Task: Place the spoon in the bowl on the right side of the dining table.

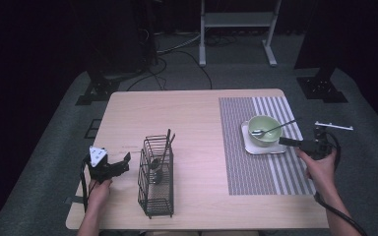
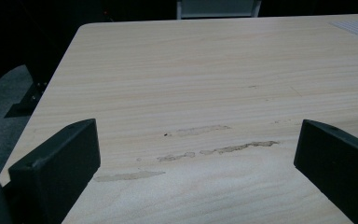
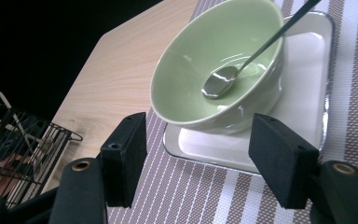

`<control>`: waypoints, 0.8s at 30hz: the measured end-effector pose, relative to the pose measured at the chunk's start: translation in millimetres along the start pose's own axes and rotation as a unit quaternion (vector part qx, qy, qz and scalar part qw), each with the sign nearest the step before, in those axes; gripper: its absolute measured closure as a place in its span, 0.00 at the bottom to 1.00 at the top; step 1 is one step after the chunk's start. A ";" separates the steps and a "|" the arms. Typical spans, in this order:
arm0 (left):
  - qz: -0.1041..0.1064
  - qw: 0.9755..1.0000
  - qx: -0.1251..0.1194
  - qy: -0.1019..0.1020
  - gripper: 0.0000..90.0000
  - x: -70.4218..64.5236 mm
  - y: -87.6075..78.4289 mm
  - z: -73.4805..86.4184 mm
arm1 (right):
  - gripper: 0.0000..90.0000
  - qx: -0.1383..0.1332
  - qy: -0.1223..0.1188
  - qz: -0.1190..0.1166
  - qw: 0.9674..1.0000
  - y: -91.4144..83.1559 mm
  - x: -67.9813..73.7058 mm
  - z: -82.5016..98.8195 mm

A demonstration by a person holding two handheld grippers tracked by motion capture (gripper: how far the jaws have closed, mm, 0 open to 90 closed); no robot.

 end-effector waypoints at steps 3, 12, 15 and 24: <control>0.000 1.000 0.000 0.000 0.00 0.1 0.0 0.0 | 0.40 0.003 -0.006 -0.004 1.000 0.0 3.9 3.0; 0.000 1.000 0.000 -0.002 0.00 0.1 0.0 0.0 | 0.39 0.009 -0.016 -0.014 1.000 1.5 12.9 13.7; 0.000 1.000 -0.001 -0.002 0.00 0.2 0.0 0.0 | 0.39 0.011 -0.019 -0.017 1.000 2.2 15.4 16.6; 0.000 1.000 -0.001 -0.002 0.00 0.2 -0.1 0.0 | 0.39 0.019 -0.028 -0.026 0.999 3.3 25.1 24.0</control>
Point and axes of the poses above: each handheld gripper's, and its own axes: y roughly forward along the jaws, z roughly out of its underside, x roughly to its left, the point moved 6 cm from there along y, roughly forward along the jaws, and after that the axes turned 6 degrees about z, right-handed, at the moved point
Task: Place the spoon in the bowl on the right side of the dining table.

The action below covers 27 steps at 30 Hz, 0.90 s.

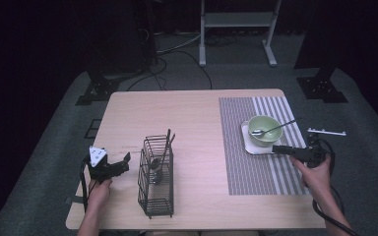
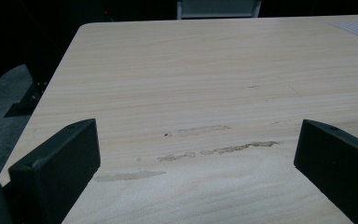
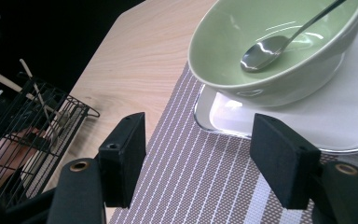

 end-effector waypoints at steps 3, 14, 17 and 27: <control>0.000 1.000 0.000 0.000 0.00 -0.1 0.0 0.0 | 0.39 0.003 -0.005 -0.002 1.000 0.7 2.7 2.4; 0.000 1.000 0.000 -0.001 0.00 0.0 0.0 0.0 | 0.36 0.015 -0.013 -0.007 1.000 5.2 12.1 11.4; 0.000 1.000 0.000 -0.001 0.00 0.0 0.0 0.1 | 0.36 0.019 -0.013 -0.010 1.000 6.2 14.6 14.0; 0.000 1.000 0.000 0.000 0.00 0.0 -0.1 0.1 | 0.35 0.029 -0.025 -0.016 0.999 10.3 23.4 22.9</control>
Point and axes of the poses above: each handheld gripper's, and its own axes: y roughly forward along the jaws, z roughly out of its underside, x roughly to its left, the point moved 6 cm from there along y, roughly forward along the jaws, and after that the axes turned 6 degrees about z, right-handed, at the moved point
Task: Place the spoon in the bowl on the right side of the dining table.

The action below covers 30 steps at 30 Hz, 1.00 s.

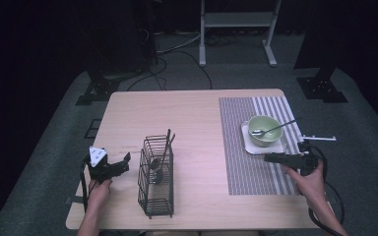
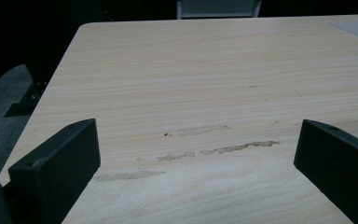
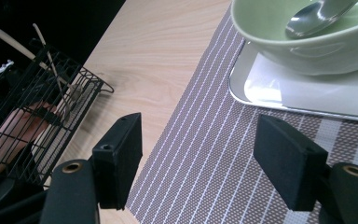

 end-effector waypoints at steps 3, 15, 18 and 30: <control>0.000 1.000 0.000 -0.001 0.00 0.0 0.1 0.0 | 0.35 0.003 -0.005 -0.001 1.000 1.0 3.7 1.9; 0.000 1.000 0.000 -0.001 0.00 0.0 0.1 0.0 | 0.34 0.018 -0.019 -0.005 1.000 7.3 14.6 11.7; -0.001 1.000 0.000 -0.002 0.00 0.0 0.0 0.0 | 0.34 0.022 -0.023 -0.006 0.999 9.3 16.7 15.0; -0.001 1.000 0.000 -0.003 0.00 0.1 0.0 0.0 | 0.34 0.037 -0.033 -0.015 0.999 16.0 26.6 26.4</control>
Point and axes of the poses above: each handheld gripper's, and its own axes: y roughly forward along the jaws, z roughly out of its underside, x roughly to its left, the point moved 6 cm from there along y, roughly forward along the jaws, and after that the axes turned 6 degrees about z, right-handed, at the moved point
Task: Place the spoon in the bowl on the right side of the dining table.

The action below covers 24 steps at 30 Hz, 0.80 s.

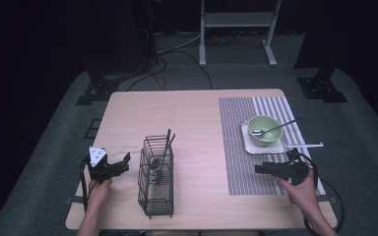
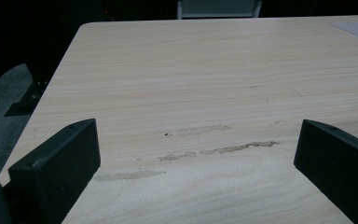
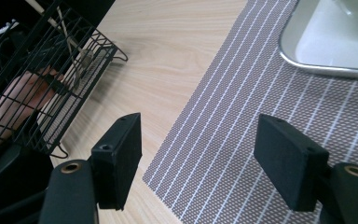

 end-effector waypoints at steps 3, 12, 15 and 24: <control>0.000 1.000 0.000 0.000 0.00 0.1 0.0 0.0 | 0.34 0.003 -0.005 -0.003 1.000 2.4 3.9 2.4; 0.000 1.000 0.000 0.000 0.00 0.1 -0.1 0.0 | 0.34 0.014 -0.011 -0.009 1.000 7.1 11.6 10.1; 0.000 1.000 0.000 0.000 0.00 0.0 -0.1 0.0 | 0.34 0.017 -0.011 -0.012 1.000 8.4 13.2 12.5; 0.000 1.000 0.000 0.000 0.00 0.1 -0.1 0.0 | 0.34 0.027 -0.019 -0.019 0.999 11.4 22.6 20.8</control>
Point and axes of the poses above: each handheld gripper's, and its own axes: y roughly forward along the jaws, z roughly out of its underside, x roughly to its left, the point moved 6 cm from there along y, roughly forward along the jaws, and after that the axes turned 6 degrees about z, right-handed, at the moved point
